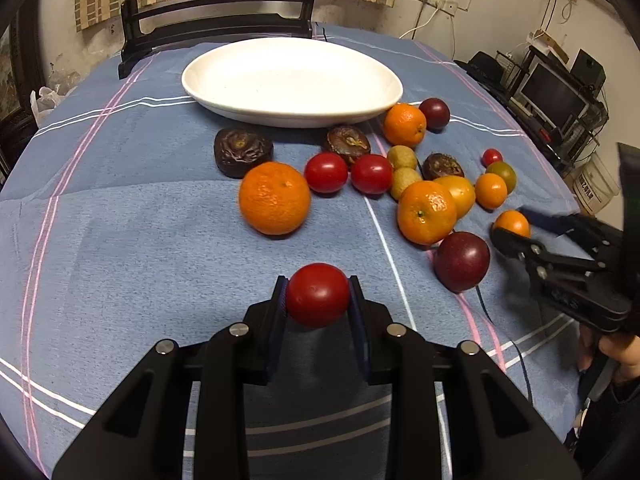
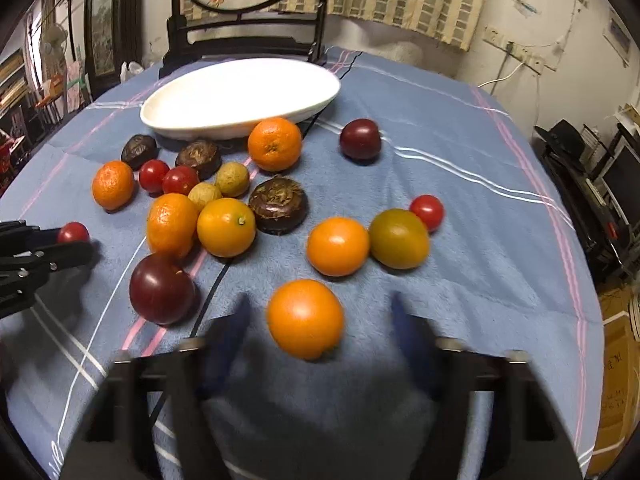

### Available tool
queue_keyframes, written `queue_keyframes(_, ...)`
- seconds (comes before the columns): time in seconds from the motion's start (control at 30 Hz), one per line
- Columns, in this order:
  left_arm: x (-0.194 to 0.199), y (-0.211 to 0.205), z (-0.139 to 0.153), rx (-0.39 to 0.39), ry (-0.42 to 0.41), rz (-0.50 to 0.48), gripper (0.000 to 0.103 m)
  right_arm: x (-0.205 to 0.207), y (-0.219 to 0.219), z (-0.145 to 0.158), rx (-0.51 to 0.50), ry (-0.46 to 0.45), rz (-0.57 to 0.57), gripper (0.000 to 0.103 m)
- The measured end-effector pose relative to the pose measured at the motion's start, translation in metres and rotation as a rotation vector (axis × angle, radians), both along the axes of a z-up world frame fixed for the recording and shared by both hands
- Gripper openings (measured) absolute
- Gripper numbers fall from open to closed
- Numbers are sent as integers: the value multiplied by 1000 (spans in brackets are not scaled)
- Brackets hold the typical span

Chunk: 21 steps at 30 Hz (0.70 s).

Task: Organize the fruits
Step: 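Grasp red tomato with left tool while right tool grasps orange tangerine, place both on plate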

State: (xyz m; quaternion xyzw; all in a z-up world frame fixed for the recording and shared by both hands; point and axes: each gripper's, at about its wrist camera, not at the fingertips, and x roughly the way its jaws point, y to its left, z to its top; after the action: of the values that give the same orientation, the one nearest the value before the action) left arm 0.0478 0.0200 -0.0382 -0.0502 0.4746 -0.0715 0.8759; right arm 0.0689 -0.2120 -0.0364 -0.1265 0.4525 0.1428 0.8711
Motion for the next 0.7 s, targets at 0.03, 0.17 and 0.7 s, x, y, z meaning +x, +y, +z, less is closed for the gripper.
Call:
queue_keyframes(0.03,0,1,0,1,2,-1,28,-1,1,0,0,-7,-3,38)
queue_keyframes(0.17,-1,6,8,-10,-6,-21,28,-11,-1,10,57,-16,15,38)
queue_keyframes(0.7,136,33,81,-18,-148,76,29,92,86,73,223,-183,167,38)
